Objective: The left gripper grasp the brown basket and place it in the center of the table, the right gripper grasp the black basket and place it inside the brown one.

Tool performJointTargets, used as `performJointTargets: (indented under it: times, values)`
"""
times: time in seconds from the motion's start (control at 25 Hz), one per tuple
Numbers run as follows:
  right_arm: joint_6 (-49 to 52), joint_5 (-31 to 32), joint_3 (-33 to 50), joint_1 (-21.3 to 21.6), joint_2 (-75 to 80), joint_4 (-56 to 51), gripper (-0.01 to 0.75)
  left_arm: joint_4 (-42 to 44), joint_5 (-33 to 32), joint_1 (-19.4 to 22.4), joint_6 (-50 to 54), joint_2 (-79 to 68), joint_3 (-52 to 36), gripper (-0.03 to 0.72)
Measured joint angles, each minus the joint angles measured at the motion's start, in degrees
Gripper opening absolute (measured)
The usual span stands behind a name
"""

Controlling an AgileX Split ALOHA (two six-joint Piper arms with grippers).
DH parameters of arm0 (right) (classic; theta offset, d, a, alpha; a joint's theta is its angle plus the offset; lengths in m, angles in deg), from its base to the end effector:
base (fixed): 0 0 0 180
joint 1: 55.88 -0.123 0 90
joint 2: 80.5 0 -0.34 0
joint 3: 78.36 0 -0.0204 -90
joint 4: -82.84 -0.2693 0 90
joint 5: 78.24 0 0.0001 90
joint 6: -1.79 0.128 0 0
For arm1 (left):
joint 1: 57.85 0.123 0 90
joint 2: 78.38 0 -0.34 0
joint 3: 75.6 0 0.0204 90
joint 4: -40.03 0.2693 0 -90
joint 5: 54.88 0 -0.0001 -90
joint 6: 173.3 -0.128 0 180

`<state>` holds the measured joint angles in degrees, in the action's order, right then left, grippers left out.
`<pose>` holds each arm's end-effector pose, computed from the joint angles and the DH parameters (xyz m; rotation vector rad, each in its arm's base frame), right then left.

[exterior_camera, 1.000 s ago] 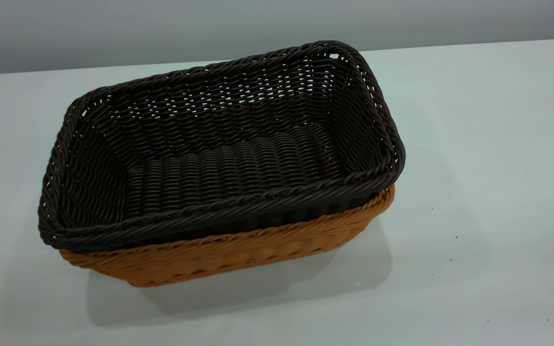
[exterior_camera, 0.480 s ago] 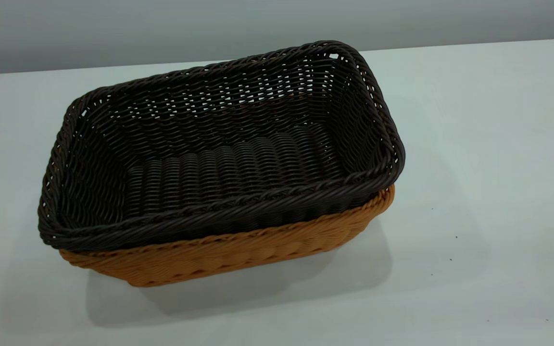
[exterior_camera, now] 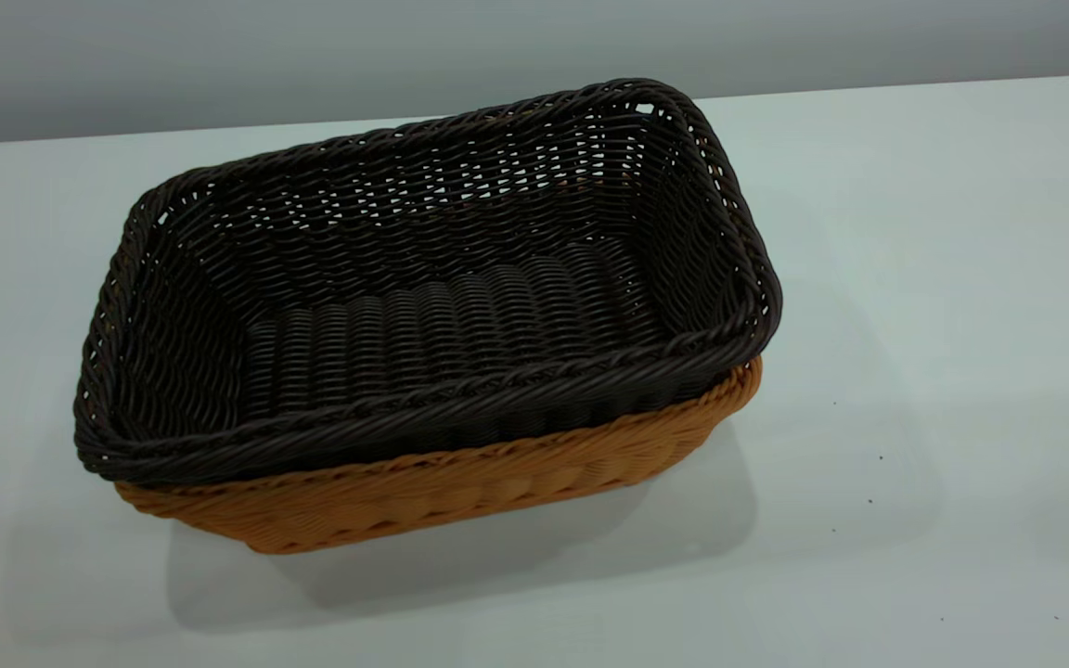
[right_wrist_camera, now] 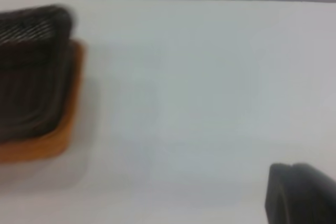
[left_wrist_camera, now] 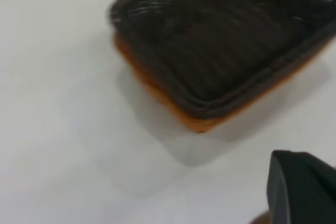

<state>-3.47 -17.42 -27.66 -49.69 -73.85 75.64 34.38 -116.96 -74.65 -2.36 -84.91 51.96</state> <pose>-0.0081 0.0150 0.2651 0.0121 2.0560 0.0271 -0.0111 -0.0083 0.2523 0.4764 2.0605 -0.2002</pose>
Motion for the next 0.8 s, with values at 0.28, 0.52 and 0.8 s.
performJointTargets:
  times: [0.28,0.52,0.8]
  values:
    - [0.0,0.1,-0.1,9.3,-0.1,0.0,0.006,0.0,0.0,15.5,0.0,0.0,0.0,-0.001]
    - [0.0,0.1,-0.1,9.2,-0.1,-0.1,0.006,0.0,0.0,20.3,0.0,0.0,0.0,-0.001]
    - [0.0,0.0,-0.1,9.2,-0.1,-0.1,0.006,0.0,0.0,20.3,0.0,0.0,0.0,-0.001]
